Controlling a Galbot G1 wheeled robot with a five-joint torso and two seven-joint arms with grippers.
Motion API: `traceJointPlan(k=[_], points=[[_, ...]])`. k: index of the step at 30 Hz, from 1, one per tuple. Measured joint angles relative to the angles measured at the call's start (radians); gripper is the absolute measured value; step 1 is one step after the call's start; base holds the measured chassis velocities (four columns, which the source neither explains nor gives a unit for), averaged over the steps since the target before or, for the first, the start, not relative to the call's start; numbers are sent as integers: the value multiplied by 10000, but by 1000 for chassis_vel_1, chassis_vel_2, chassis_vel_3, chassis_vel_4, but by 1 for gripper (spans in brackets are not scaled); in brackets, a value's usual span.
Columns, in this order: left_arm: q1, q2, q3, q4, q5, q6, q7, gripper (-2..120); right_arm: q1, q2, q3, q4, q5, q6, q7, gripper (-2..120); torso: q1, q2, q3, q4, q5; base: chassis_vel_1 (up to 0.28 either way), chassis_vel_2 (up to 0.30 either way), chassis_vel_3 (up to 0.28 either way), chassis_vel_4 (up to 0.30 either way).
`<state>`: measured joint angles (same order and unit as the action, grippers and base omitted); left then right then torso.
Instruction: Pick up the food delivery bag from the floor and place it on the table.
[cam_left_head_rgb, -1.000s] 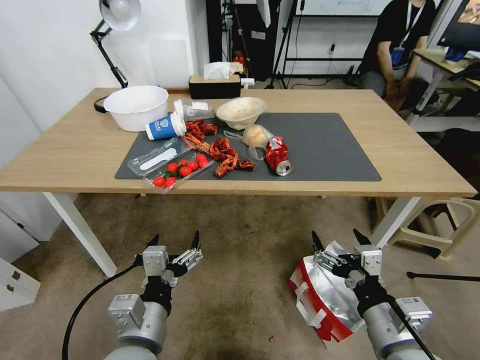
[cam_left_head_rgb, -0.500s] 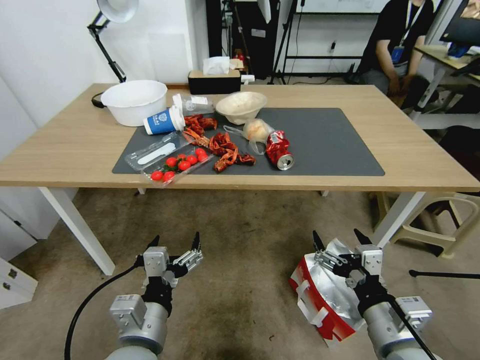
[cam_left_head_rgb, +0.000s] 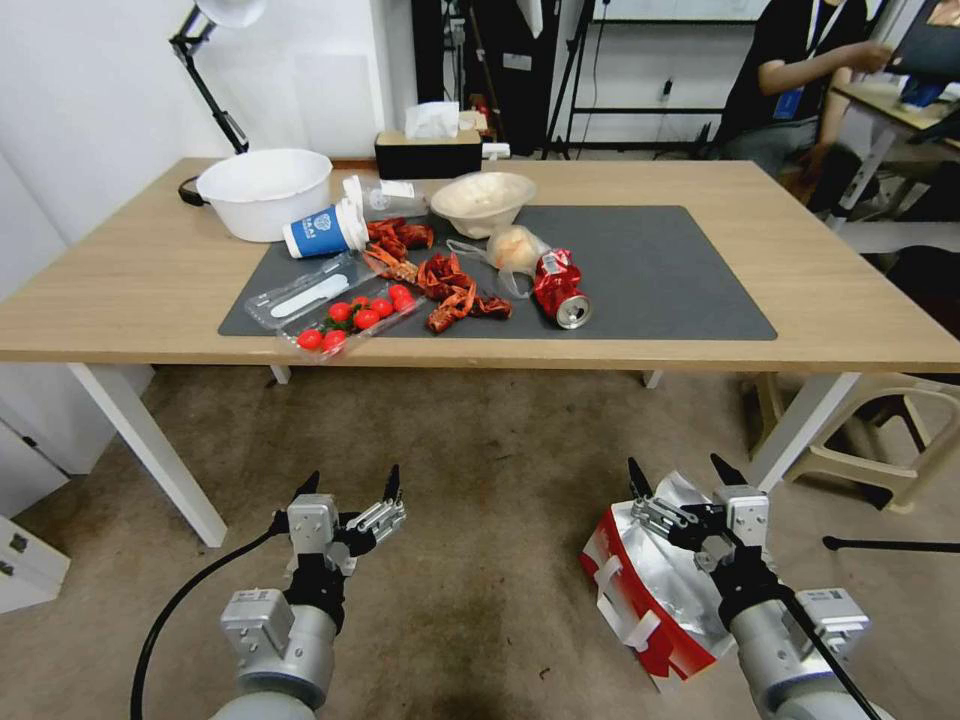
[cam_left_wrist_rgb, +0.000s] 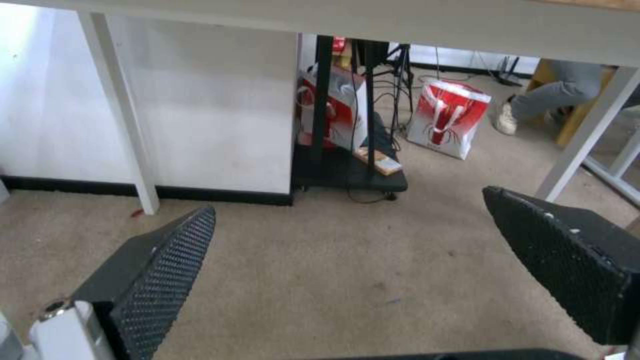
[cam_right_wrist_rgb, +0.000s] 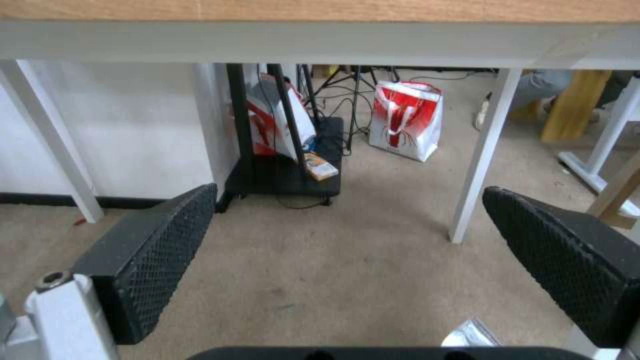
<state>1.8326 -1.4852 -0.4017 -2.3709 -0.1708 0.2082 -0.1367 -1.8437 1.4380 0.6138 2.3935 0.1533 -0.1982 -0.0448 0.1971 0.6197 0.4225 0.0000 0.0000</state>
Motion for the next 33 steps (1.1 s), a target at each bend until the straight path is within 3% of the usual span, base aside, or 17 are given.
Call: traceJointPlan(k=[33], points=[[188, 43, -101, -89, -101, -132, 47, 100, 4, 120, -50, -152, -153, 24, -62, 100, -520, -1353, -832, 0, 0, 0, 0, 0, 0]])
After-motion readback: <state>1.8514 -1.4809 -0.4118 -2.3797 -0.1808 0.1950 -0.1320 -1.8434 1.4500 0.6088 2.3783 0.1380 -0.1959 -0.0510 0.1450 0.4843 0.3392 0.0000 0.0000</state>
